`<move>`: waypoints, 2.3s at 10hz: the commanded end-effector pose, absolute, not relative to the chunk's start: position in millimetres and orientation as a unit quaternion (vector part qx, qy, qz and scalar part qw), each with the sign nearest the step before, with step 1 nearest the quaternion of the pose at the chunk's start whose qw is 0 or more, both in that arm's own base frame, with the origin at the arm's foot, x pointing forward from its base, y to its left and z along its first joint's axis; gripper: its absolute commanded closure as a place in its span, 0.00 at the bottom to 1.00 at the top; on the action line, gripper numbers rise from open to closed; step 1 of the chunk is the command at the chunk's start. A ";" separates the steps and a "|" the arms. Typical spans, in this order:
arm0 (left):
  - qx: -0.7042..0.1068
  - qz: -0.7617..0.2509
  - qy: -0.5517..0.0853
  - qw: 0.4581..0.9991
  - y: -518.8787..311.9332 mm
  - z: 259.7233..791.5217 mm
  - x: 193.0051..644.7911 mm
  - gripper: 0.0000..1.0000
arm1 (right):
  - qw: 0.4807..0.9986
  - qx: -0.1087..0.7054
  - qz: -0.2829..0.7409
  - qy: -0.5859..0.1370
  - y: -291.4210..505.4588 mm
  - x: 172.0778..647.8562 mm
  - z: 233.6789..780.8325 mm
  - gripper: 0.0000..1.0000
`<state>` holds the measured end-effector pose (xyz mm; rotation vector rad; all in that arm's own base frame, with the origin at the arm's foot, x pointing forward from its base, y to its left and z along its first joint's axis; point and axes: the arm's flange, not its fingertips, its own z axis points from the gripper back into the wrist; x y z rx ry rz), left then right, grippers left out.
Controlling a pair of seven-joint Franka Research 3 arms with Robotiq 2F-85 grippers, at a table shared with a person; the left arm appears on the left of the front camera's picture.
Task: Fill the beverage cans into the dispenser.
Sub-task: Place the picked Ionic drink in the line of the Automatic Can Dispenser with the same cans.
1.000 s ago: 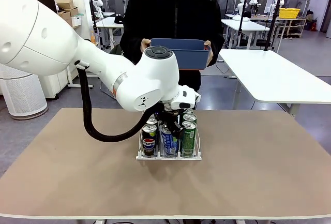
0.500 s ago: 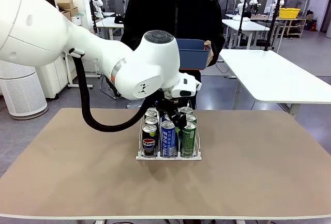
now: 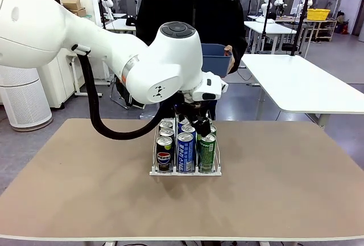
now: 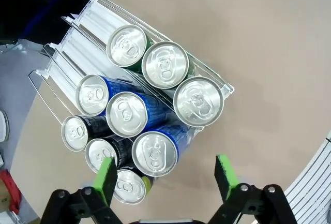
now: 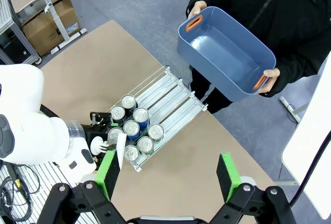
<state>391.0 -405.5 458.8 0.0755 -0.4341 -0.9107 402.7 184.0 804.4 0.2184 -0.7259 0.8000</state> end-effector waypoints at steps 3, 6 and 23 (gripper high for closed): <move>0.036 -0.431 -0.203 0.878 -401.2 453.3 398.1 0.00 | 0.852 0.105 0.379 -0.344 183.8 402.0 804.5 0.00; 0.036 -0.431 -0.203 0.878 -401.2 453.3 398.1 0.00 | 0.852 0.105 0.379 -0.344 183.8 402.0 804.5 0.00; -0.010 -0.512 -0.237 0.826 -283.3 589.2 377.5 0.00 | 0.852 0.105 0.379 -0.344 183.8 402.0 804.5 0.00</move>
